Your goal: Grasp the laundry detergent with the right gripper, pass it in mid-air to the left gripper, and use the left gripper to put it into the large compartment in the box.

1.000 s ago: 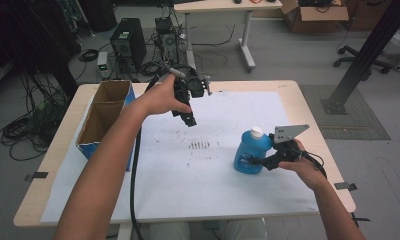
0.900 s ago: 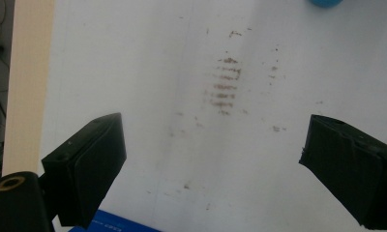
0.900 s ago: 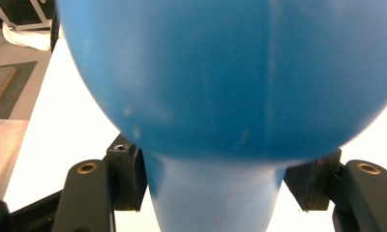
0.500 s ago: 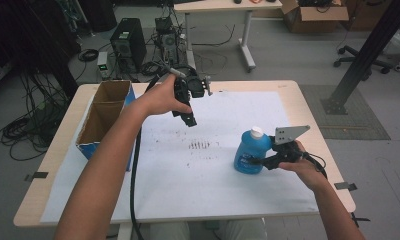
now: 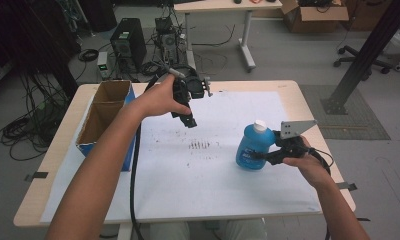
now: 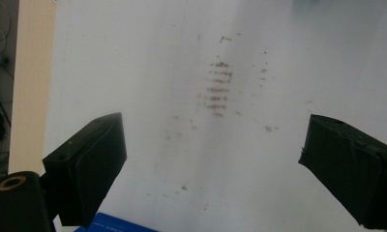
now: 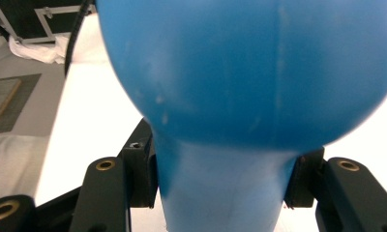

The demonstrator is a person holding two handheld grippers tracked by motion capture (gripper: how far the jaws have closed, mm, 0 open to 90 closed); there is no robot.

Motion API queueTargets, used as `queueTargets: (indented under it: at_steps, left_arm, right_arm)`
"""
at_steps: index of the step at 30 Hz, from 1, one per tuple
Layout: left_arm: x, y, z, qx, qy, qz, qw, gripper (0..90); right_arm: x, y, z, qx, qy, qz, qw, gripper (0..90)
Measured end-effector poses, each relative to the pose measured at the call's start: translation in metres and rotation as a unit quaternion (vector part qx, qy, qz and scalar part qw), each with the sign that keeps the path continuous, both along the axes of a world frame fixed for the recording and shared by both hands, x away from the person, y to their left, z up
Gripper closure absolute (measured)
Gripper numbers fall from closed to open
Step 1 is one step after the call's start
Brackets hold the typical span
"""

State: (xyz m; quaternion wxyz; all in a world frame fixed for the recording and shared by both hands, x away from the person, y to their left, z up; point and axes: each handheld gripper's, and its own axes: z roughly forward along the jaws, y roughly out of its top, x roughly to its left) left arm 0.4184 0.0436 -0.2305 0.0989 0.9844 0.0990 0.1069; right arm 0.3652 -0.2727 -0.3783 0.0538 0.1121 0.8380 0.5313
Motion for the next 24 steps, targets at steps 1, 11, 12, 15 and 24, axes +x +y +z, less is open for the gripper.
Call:
queueTargets:
  at_steps: [1, 11, 12, 15, 24]
  left_arm:
    - [-0.002, 0.0, 0.001, -0.002, -0.001, -0.002, 1.0, 8.9]
    - [-0.021, -0.002, 0.017, -0.011, -0.008, -0.025, 0.9996, 8.7]
    - [-0.023, -0.002, 0.02, -0.012, -0.008, -0.027, 0.9995, 8.7]
    - [-0.031, -0.002, 0.027, -0.014, -0.004, -0.028, 0.9995, 8.5]
    - [-0.051, -0.001, 0.049, -0.02, 0.003, -0.027, 0.9994, 8.0]
  right_arm:
    - [-0.001, 0.0, 0.003, 0.0, 0.0, 0.001, 1.0, 43.7]
    - [-0.008, 0.002, 0.03, -0.012, 0.007, 0.013, 0.9998, 43.7]
    - [-0.009, 0.003, 0.033, -0.013, 0.006, 0.015, 0.9998, 43.7]
    - [-0.012, 0.007, 0.04, -0.016, 0.003, 0.019, 0.9997, 43.7]
    - [-0.019, 0.019, 0.062, -0.008, -0.002, 0.03, 0.9995, 43.8]
